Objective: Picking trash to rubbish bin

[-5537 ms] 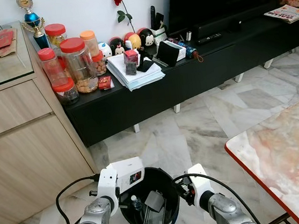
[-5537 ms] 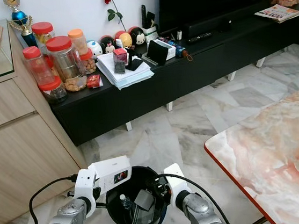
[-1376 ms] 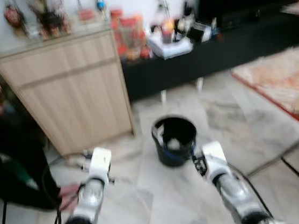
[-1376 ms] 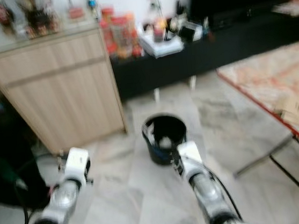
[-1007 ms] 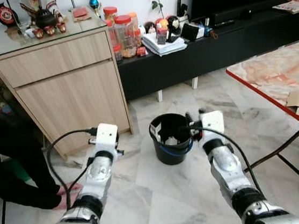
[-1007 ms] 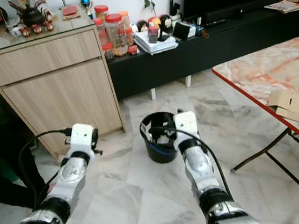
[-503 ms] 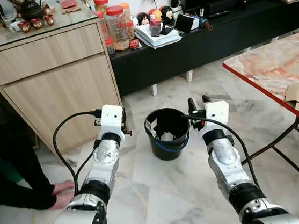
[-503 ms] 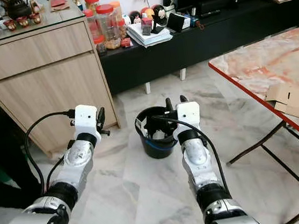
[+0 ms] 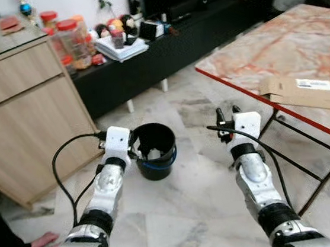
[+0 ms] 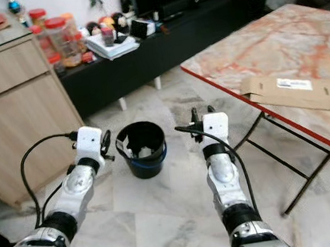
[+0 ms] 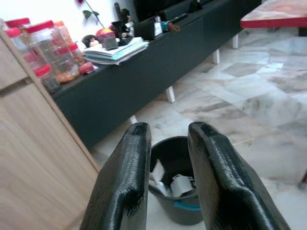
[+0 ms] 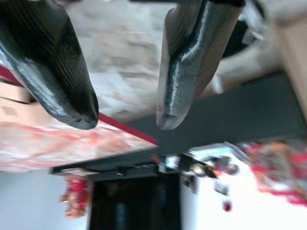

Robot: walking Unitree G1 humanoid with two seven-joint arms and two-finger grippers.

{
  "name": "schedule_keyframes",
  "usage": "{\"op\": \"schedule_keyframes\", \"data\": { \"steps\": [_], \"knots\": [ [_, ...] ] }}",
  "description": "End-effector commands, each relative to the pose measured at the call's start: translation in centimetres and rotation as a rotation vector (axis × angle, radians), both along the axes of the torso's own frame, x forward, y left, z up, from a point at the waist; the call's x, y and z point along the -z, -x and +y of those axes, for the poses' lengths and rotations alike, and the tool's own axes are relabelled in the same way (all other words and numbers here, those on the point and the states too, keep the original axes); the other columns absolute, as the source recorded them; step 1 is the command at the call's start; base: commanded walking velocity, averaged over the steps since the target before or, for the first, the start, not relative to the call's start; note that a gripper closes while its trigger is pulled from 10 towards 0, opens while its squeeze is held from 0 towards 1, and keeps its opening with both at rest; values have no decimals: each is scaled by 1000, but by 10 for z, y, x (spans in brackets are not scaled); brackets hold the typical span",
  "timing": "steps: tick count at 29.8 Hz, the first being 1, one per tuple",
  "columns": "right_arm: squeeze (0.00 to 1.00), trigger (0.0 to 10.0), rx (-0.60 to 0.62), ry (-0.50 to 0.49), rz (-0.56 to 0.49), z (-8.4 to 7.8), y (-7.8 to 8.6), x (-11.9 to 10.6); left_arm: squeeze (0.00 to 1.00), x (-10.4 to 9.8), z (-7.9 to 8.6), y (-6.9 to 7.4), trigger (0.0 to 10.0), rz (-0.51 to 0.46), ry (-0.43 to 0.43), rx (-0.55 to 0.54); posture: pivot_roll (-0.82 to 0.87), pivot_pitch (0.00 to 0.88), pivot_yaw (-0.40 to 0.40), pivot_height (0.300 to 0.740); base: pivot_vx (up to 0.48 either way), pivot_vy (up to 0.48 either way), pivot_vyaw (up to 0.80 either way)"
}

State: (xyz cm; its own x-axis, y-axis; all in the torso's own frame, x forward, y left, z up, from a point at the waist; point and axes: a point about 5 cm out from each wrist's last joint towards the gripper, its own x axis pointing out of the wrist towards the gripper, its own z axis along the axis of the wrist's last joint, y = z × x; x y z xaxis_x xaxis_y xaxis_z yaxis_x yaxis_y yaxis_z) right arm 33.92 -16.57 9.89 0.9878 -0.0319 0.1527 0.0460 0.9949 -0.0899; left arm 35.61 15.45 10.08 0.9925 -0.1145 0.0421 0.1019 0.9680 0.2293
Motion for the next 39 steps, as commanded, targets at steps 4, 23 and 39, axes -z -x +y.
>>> {"op": "schedule_keyframes", "data": {
  "steps": [4,23,39],
  "knots": [
    [0,10000,120,8,40,-33,7,8,0,-3,20,0,10000,-7,-11,-57,154,0,39,740,0,0,-783],
    [0,10000,165,183,148,-83,40,35,0,22,35,17,10000,99,-179,68,143,0,34,740,0,0,-247],
    [0,10000,203,158,297,-80,79,79,0,71,65,55,10000,302,-291,20,164,0,24,740,0,0,0]
  ]
}}
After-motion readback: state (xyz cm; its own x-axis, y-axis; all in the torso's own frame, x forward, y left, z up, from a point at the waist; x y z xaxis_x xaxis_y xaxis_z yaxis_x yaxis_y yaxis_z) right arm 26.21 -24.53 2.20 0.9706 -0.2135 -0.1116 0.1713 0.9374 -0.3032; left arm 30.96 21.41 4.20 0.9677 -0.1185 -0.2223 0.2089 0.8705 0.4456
